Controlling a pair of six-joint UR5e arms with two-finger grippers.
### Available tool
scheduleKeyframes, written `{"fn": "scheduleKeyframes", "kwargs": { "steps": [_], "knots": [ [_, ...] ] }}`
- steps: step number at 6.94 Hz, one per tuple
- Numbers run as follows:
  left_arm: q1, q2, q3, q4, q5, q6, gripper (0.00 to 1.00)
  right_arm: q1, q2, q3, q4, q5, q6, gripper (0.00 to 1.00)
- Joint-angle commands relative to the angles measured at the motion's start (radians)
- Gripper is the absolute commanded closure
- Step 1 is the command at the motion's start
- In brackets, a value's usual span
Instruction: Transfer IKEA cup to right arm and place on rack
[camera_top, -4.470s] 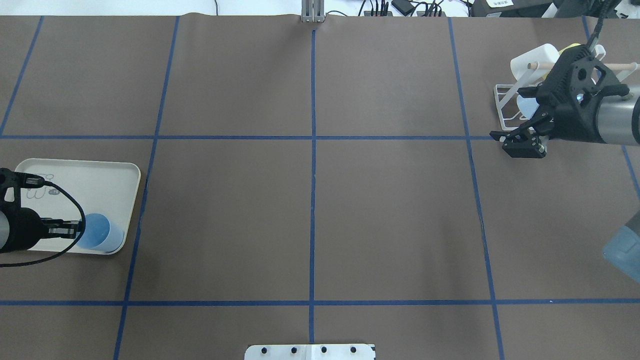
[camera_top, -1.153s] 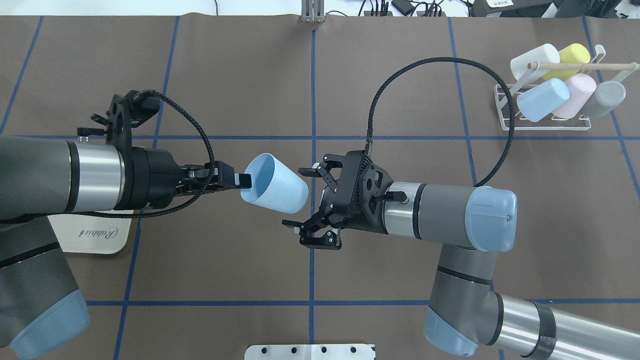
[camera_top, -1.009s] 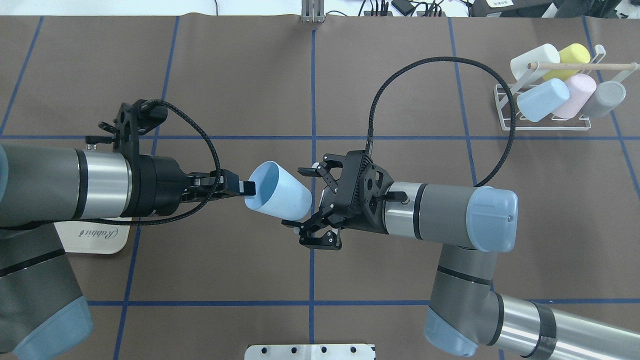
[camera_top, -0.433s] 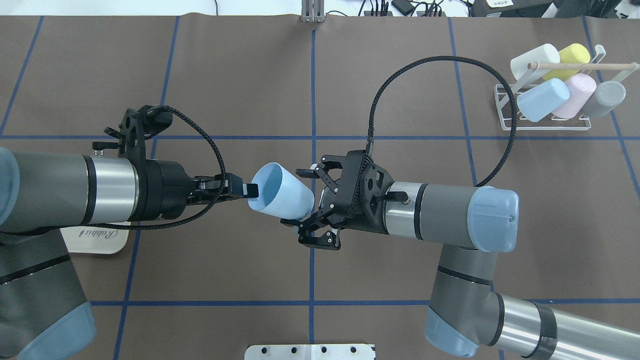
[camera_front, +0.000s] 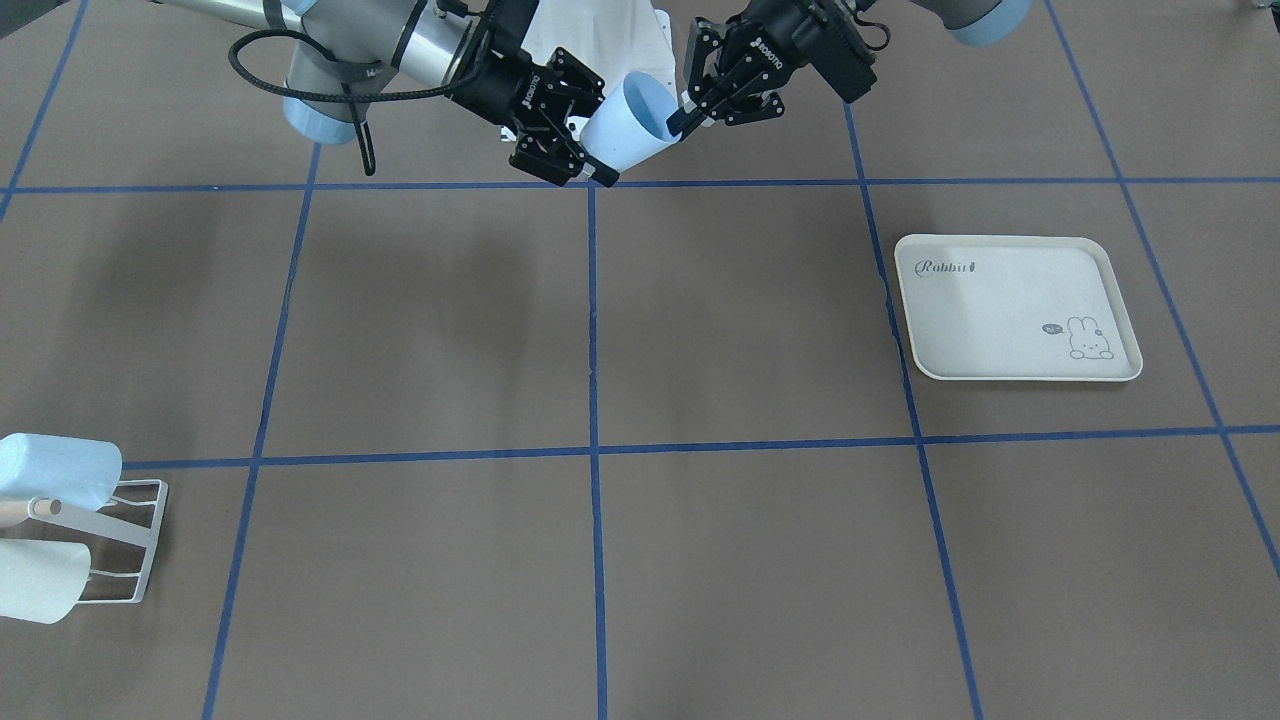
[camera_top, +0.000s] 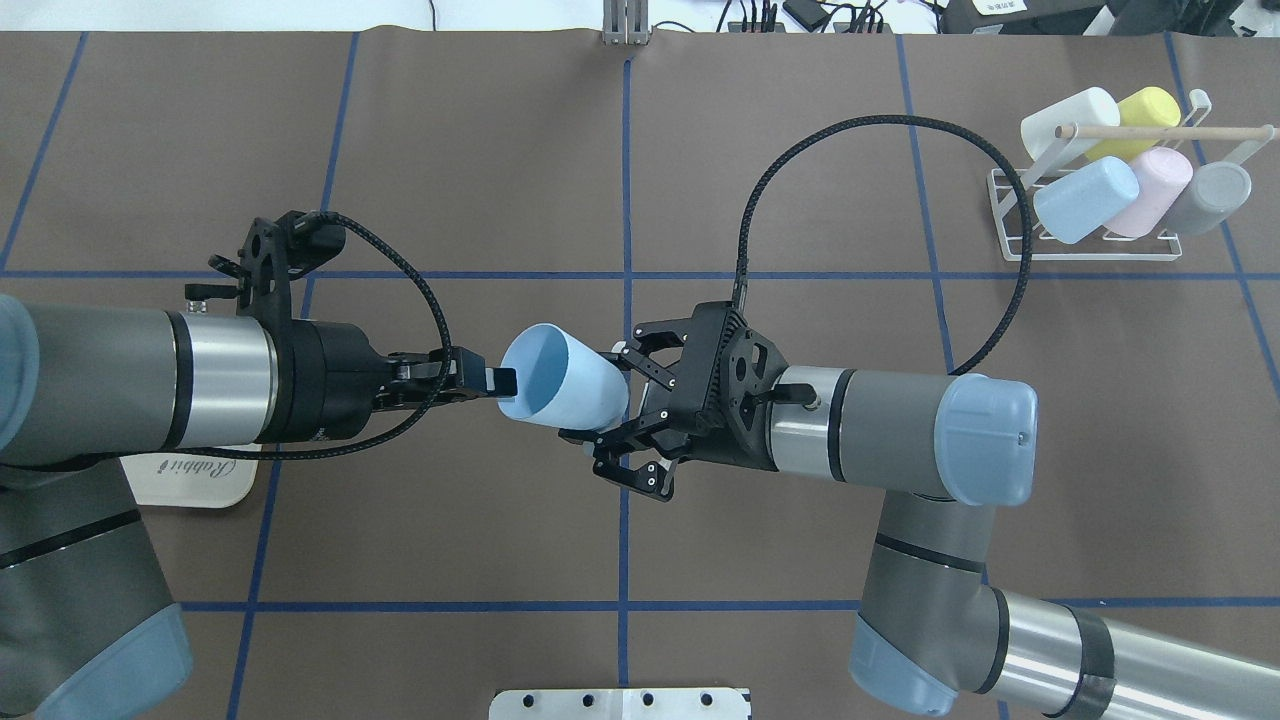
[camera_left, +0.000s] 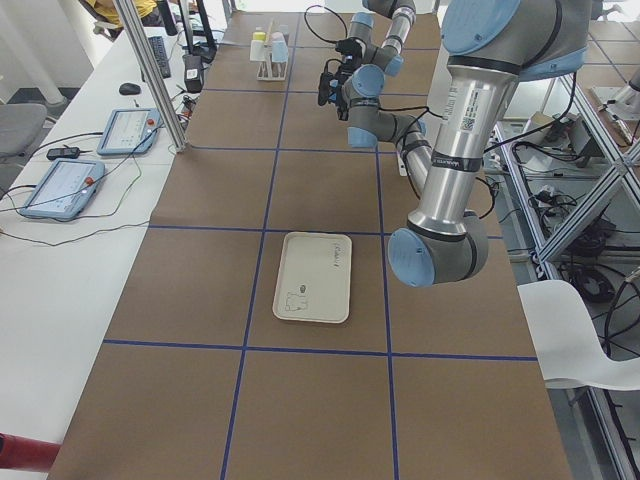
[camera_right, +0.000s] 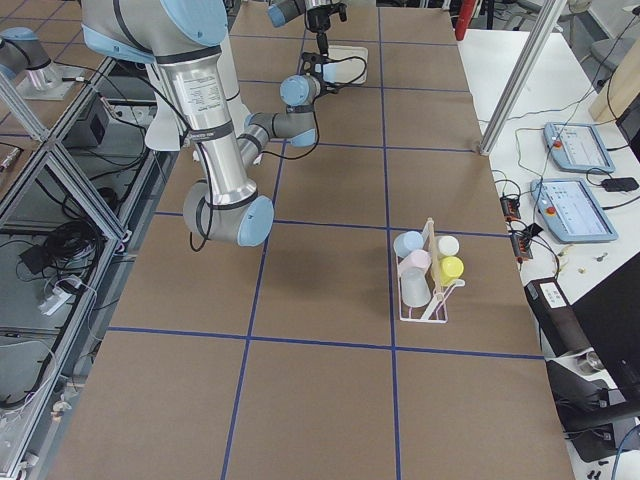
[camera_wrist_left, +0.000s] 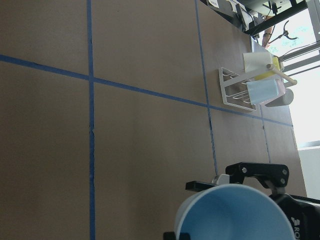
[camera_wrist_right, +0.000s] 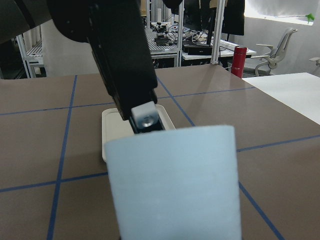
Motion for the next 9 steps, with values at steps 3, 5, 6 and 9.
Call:
{"fn": "scheduleKeyframes", "kwargs": {
  "steps": [3, 5, 6, 9],
  "knots": [
    [-0.064, 0.045, -0.016, 0.005, -0.029, 0.077, 0.00, 0.001, -0.016, 0.000, -0.017, -0.001, 0.010, 0.95],
    [-0.196, 0.178, -0.077, 0.148, -0.129, 0.316, 0.00, 0.062, -0.023, 0.003, -0.136, 0.002, 0.009, 1.00],
    [-0.254, 0.259, -0.125, 0.233, -0.138, 0.481, 0.00, 0.125, -0.017, 0.032, -0.289, 0.011, 0.000, 1.00],
    [-0.500, 0.497, -0.127, 0.229, -0.189, 0.969, 0.00, 0.333, -0.019, 0.181, -0.784, 0.023, -0.270, 1.00]
  ]
}}
